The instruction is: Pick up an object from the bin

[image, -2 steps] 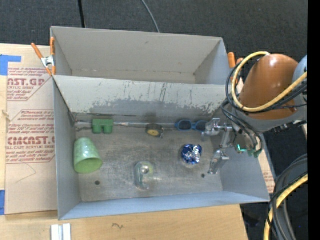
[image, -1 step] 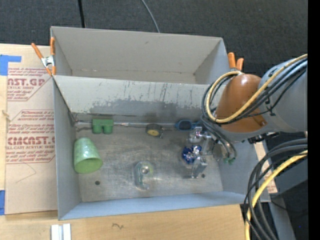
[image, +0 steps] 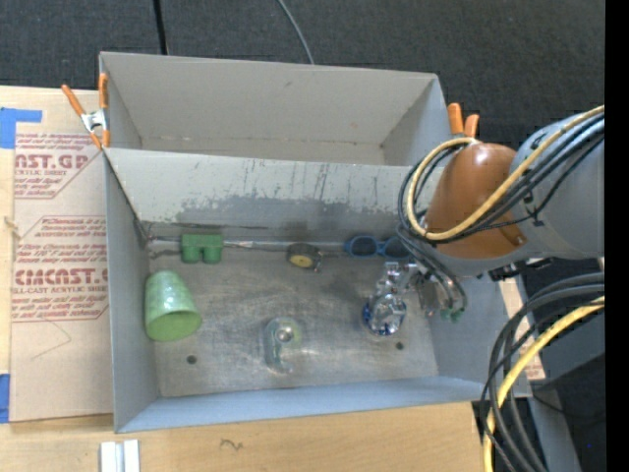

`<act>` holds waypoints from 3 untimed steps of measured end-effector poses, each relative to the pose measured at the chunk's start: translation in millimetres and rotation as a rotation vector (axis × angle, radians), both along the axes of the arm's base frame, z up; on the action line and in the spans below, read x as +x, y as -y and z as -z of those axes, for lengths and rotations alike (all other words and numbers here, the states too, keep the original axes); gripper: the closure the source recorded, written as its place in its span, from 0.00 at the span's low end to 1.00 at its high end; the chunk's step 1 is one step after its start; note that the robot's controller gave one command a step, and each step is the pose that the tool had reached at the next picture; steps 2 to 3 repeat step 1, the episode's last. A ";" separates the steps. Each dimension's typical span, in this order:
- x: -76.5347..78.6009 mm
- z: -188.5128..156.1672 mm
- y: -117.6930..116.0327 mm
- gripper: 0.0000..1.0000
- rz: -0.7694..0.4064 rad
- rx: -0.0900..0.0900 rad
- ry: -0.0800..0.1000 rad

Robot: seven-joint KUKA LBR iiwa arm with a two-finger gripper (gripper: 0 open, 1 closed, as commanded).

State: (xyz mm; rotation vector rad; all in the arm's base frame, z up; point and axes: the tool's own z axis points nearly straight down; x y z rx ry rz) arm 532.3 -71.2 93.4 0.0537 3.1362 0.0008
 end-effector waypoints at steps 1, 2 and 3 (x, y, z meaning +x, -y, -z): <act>-26.2 -247.0 -2.3 1.00 -0.275 -0.004 0.006; -26.2 -247.0 -2.3 1.00 -0.275 -0.004 0.006; -26.2 -247.0 -2.3 1.00 -0.275 -0.004 0.006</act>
Offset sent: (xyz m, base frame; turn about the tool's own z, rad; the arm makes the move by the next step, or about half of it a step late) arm -0.0280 0.0017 0.2428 -0.2753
